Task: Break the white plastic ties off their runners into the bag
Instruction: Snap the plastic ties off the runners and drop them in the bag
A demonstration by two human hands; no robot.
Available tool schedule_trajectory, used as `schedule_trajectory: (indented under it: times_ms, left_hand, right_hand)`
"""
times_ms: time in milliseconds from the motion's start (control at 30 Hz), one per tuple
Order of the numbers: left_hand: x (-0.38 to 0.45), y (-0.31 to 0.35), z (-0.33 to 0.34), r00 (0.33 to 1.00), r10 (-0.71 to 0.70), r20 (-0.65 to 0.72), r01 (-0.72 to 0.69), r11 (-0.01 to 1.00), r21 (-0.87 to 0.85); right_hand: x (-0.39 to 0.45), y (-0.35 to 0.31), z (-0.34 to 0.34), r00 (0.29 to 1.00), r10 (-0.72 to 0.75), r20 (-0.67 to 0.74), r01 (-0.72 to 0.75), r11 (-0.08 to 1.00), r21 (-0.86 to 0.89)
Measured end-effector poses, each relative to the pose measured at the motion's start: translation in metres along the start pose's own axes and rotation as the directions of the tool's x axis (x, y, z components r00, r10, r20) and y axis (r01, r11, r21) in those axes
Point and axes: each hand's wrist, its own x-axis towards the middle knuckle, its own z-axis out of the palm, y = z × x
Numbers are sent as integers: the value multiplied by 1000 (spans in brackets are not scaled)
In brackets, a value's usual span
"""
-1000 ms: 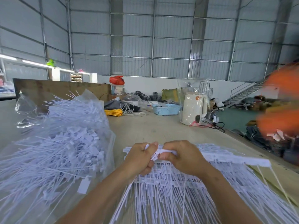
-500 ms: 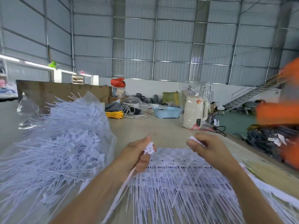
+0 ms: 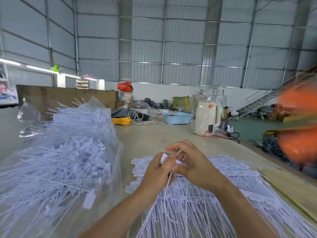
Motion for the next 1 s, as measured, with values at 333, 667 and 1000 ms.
schedule_trajectory:
  times_ms: [333,667,1000]
  left_hand:
    - [-3,7,-7,996,65,-53,-62,997,45]
    - [-7,14,-5,995,-98,-33,94,991,-99]
    - [-2,15,-5,934,-357,-27,357,934,11]
  right_hand:
    - [-1,12,2,993,75,94,-69,996,-62]
    - [0,13,4,1000,-20,16,22,994,-111]
    - [2,30,-1,999,-20,30,26,978,-206]
